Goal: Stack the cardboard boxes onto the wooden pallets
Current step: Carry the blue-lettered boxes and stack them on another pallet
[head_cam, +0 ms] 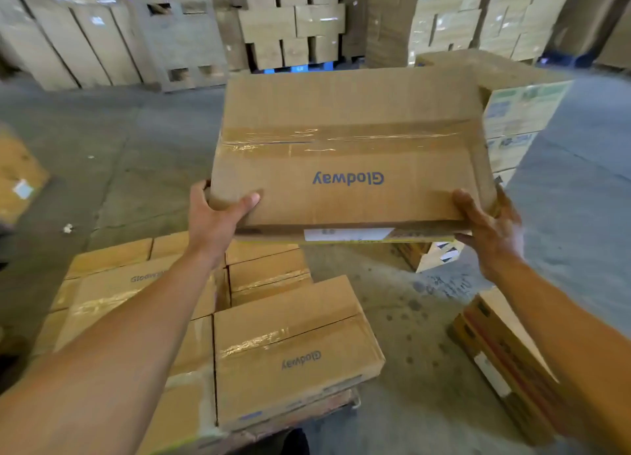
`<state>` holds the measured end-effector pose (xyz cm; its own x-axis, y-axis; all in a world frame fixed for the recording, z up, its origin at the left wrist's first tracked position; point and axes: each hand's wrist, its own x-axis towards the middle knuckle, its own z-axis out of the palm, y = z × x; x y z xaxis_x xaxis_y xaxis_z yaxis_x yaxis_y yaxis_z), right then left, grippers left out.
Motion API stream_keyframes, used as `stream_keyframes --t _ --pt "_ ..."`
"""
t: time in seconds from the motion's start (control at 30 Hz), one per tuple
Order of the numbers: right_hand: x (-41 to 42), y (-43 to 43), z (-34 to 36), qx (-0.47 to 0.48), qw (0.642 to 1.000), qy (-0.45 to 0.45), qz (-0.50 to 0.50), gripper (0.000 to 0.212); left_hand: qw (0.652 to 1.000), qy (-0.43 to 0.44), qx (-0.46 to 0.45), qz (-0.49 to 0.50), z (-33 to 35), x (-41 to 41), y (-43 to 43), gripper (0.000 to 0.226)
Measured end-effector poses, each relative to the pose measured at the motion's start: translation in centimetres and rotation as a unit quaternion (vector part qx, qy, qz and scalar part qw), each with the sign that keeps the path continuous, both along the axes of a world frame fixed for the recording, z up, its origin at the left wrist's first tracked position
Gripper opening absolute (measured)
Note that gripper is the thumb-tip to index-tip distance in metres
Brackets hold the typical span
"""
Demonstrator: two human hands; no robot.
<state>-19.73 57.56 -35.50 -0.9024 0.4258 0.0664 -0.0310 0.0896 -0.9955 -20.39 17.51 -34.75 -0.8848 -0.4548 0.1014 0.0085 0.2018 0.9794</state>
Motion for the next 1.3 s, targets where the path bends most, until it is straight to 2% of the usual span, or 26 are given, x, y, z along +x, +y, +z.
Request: stream_keyframes --t 0.1,0.23,0.4,0.53,0.57,0.63,0.7,0.73,0.9,1.0,1.1,1.3 --pt "-4.1 -4.2 -1.2 0.017 0.999 -0.005 0.038 0.089 0.999 -0.010 -0.007 0.030 -1.1 -0.3 -4.4 0.091" --pt "-9.5 -8.5 -4.0 0.027 0.996 -0.019 0.080 0.047 0.998 -0.037 0.003 0.059 -4.7 -2.8 -9.0 0.102" --pt "-16.1 -12.3 -9.0 0.049 0.992 -0.071 0.092 0.073 0.993 -0.093 0.027 0.066 -11.6 -8.2 -12.6 0.107" --pt "-20.8 -14.6 -14.8 0.067 0.981 -0.163 0.085 0.099 0.989 -0.124 0.025 0.073 -18.2 -12.0 -13.7 0.087" --pt "-21.6 -15.0 -16.4 0.073 0.977 -0.184 0.083 0.099 0.988 -0.132 0.031 0.078 -19.9 -12.9 -13.9 0.082" --pt "-22.9 -15.4 -19.8 0.090 0.970 -0.210 0.082 0.085 0.984 -0.153 0.038 0.079 -22.9 -14.0 -14.2 0.075" --pt "-23.7 -15.9 -22.7 0.106 0.964 -0.230 0.085 0.068 0.981 -0.174 0.043 0.077 -25.8 -14.8 -14.8 0.076" --pt "-24.1 -16.1 -24.1 0.114 0.960 -0.240 0.085 0.067 0.979 -0.183 0.047 0.074 -27.0 -15.1 -15.0 0.076" --pt "-25.9 -16.8 -28.8 0.145 0.946 -0.274 0.091 0.066 0.971 -0.224 0.036 0.071 -32.1 -15.3 -15.7 0.080" --pt "-26.6 -16.9 -30.9 0.174 0.936 -0.294 0.089 0.081 0.966 -0.245 0.028 0.075 -34.4 -14.8 -16.2 0.085" --pt "-26.6 -17.2 -32.6 0.186 0.927 -0.311 0.093 0.085 0.957 -0.274 0.024 0.087 -35.7 -14.1 -16.6 0.089" --pt "-25.6 -18.4 -35.4 0.208 0.910 -0.338 0.118 0.084 0.944 -0.313 -0.044 0.097 -37.6 -12.4 -18.0 0.094"
